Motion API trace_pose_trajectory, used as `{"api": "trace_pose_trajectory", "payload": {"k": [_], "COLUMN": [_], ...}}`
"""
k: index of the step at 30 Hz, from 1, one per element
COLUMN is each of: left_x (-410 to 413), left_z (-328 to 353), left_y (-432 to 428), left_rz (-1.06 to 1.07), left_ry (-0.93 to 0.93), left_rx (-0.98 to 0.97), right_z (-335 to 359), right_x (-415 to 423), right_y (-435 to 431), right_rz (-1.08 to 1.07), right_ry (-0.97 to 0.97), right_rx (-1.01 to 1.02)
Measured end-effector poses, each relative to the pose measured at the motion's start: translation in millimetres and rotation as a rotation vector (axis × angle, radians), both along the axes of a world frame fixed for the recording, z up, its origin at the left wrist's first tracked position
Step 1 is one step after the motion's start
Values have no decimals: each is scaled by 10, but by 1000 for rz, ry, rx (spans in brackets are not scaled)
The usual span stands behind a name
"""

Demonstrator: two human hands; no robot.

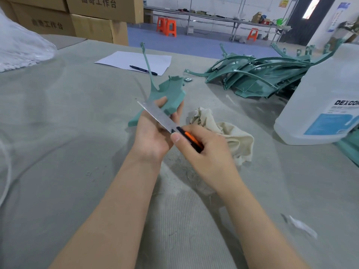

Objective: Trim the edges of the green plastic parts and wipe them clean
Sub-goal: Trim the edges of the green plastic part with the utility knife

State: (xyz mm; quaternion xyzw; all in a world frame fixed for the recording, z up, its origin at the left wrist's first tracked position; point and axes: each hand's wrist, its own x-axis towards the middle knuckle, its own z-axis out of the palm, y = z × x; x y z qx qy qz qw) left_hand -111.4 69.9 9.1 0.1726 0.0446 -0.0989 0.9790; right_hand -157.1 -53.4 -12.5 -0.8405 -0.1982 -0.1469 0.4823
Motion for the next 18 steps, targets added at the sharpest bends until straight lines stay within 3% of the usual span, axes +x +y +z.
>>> {"api": "trace_pose_trajectory", "payload": {"k": [10,18], "left_x": [77,197], "left_z": [-55,-195], "left_y": [-30,-11], "left_rz": [153,192], "left_ry": [73,121], "left_rx": [68,150], "right_z": [-8,15], "right_x": [131,388], "right_y": [-129,-306], "right_rz": [-256,-302], "right_ry": [35,273], "right_rx": [187,268]}}
